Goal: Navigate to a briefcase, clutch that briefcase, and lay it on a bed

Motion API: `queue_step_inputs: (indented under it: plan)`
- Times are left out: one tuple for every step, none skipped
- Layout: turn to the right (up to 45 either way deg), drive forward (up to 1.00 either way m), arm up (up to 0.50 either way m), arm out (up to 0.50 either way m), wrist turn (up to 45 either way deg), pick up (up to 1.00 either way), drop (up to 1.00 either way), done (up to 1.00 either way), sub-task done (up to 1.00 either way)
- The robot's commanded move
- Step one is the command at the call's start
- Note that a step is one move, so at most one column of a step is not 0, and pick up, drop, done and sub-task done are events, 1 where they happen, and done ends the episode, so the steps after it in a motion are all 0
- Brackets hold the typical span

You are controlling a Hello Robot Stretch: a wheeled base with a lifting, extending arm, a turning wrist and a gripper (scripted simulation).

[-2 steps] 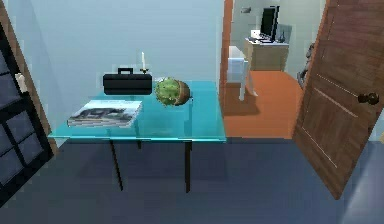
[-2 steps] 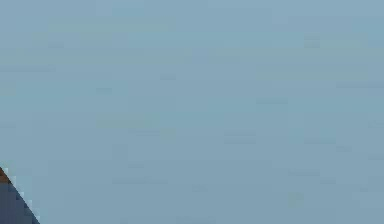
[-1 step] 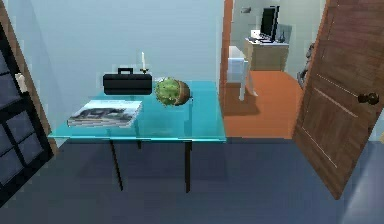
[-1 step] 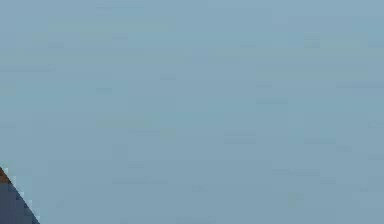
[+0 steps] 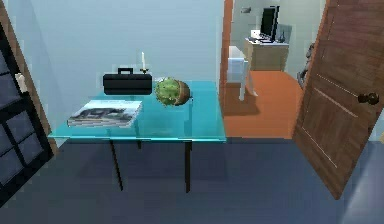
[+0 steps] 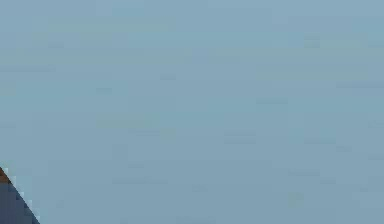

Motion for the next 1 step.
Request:
queue_step_inputs:
  plan:
    - [12.0,0.0,0.0,0.0,0.0,0.0,0.0,0.0,0.0]
